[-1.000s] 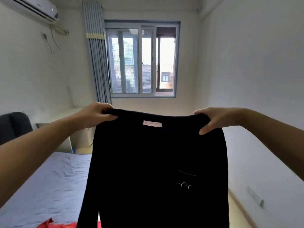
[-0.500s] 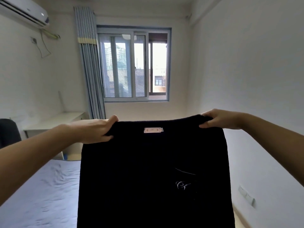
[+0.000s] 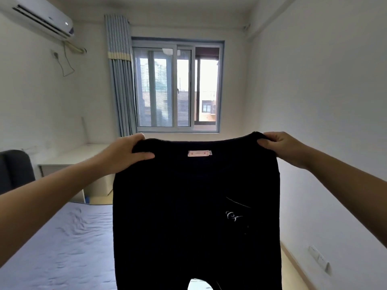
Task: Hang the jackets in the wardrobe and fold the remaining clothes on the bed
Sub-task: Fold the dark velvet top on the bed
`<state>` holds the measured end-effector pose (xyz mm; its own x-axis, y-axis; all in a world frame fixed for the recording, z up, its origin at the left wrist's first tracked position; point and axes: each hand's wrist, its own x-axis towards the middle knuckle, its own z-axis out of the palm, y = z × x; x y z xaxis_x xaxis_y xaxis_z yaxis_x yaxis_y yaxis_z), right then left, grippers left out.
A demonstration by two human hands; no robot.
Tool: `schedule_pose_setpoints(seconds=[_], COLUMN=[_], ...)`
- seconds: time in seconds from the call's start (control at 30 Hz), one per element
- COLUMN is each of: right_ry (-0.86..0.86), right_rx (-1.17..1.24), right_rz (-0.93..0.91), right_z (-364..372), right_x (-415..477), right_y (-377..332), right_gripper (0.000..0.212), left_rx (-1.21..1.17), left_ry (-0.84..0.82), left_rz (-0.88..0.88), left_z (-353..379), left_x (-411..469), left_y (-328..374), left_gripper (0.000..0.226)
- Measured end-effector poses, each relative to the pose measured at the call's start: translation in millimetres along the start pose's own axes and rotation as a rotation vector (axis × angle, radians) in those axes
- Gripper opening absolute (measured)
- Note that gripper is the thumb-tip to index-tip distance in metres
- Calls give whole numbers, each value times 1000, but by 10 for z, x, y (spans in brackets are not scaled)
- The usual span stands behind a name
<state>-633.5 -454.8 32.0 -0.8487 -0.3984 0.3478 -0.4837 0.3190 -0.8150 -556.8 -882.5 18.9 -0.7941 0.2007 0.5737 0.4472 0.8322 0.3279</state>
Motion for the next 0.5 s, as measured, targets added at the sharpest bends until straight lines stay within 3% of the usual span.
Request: schedule_pose_setpoints(seconds=[0.07,0.13,0.17,0.23,0.33,0.4,0.5], right_ry=[53,85,105,154,232,276,283], right_rx=[-22,-48,-53,-71,-189,-315,-463], right_rz=[-13,-45,-69,-123,-171,-170,-115], right_z=[26,65,87,136,209,222,207], right_x=[1,4,8,21,49,56,-4], right_y=[-1,-44,-74,-143,-216,-230,-181], right_gripper=[17,15,14,15,18,20,23], left_rx=[203,312,333,281,127,120,391], left_ry=[17,63,146,316,329,305,349], left_rz=[236,319,288,38,-325,-359,-211], left_z=[-94,-162,-165,-141,-65,-24,28], left_x=[-38,-52,-41,13,88,77,-55], left_y=[25,38,30,50,124,156,215], left_gripper=[36,33,27,11,7,6,22])
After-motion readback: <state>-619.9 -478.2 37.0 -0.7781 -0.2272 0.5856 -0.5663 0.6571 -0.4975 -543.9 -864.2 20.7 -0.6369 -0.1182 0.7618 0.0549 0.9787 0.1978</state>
